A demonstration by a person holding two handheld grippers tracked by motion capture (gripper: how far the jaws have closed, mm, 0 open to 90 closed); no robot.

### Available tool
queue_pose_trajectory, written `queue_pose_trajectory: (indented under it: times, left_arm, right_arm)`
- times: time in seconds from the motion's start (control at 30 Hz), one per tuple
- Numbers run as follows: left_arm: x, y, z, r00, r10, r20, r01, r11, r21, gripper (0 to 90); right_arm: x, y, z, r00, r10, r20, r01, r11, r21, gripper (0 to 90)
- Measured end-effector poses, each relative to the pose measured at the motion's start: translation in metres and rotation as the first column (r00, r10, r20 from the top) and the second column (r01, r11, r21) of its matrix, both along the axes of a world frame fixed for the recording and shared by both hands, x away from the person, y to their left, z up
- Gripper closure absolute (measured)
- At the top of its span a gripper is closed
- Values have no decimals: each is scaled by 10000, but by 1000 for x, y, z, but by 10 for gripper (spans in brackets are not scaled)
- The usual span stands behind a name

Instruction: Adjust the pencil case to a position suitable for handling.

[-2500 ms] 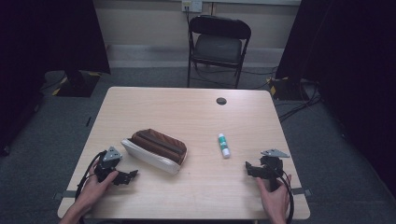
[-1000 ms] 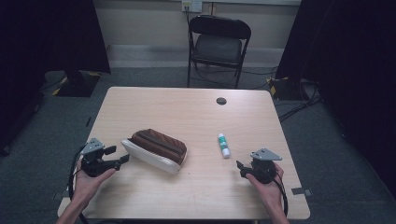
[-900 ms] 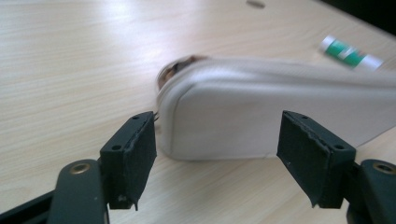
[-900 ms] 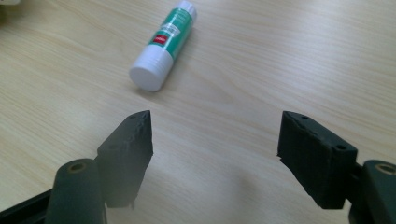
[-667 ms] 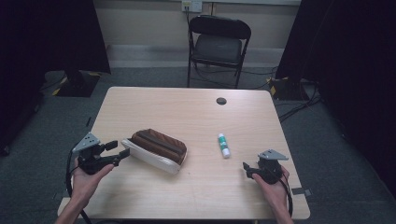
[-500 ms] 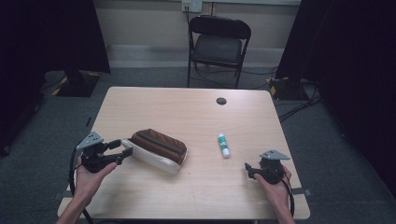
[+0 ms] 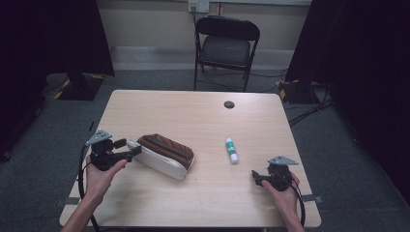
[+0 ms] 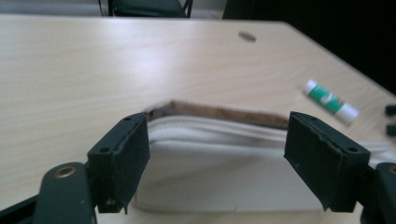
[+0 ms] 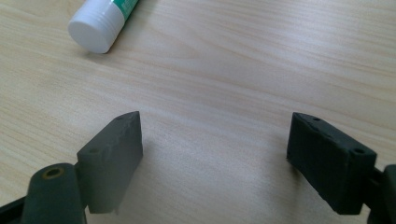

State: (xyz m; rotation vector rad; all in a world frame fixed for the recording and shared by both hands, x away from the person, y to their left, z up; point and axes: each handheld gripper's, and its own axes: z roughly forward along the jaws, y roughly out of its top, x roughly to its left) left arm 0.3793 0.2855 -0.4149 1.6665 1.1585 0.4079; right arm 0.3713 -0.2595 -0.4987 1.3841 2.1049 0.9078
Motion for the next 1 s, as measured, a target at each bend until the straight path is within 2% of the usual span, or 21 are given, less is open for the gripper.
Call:
queue_pose_trajectory:
  times: [0.07, 0.13, 0.2, 0.27, 0.37, 0.47, 0.53, 0.6, 0.67, 0.9, 1.0]
  left_arm:
    - [2, -2, 3, 9999, 28, 115, -30, 9999, 165, 228]
    - [5, -3, 2, 9999, 37, -94, -37, 10000, 48, 226]
    - [7, -5, 0, 9999, 73, -109, -73, 10000, -19, 224]
    - [9, -5, 0, 9998, 190, -99, -192, 9994, -285, 219]
    - [12, -7, 0, 9992, 390, -66, -390, 9992, -20, 213]
    - [17, -9, 1, 9990, 440, -79, -441, 9989, -142, 207]
    - [21, -12, 2, 9983, 574, -62, -574, 9984, -12, 206]
    - [24, -13, 1, 9980, 600, -184, -597, 9981, 172, 202]
    - [27, -16, -3, 9973, 629, -373, -624, 9980, 131, 200]
    - [28, -24, -10, 9954, 915, -283, -901, 9948, 482, 199]
    - [27, -28, -10, 9961, 854, -201, -841, 9946, 613, 212]
  right_arm:
    - [0, 0, 0, 10000, 19, 35, -19, 10000, -39, 173]
    - [0, 0, 0, 10000, -5, -4, 5, 10000, 31, 172]
    - [0, 0, -1, 10000, 1, 4, -1, 10000, 41, 173]
    - [-1, -1, -1, 10000, -6, 65, 6, 10000, 60, 173]
    - [-1, -1, -1, 10000, -19, 59, 19, 10000, 63, 172]
    - [-1, -1, -1, 10000, -18, 60, 17, 10000, 63, 173]
    - [-1, -1, -1, 10000, -17, 61, 16, 10000, 61, 173]
    - [-1, -1, -1, 10000, -16, 64, 16, 10000, 59, 173]
    - [-1, -1, -1, 10000, 0, 67, 0, 10000, 44, 173]
    - [-1, -1, -1, 10000, 12, 82, -12, 10000, 36, 174]
    - [-1, -1, -1, 10000, 15, 83, -16, 10000, 35, 174]
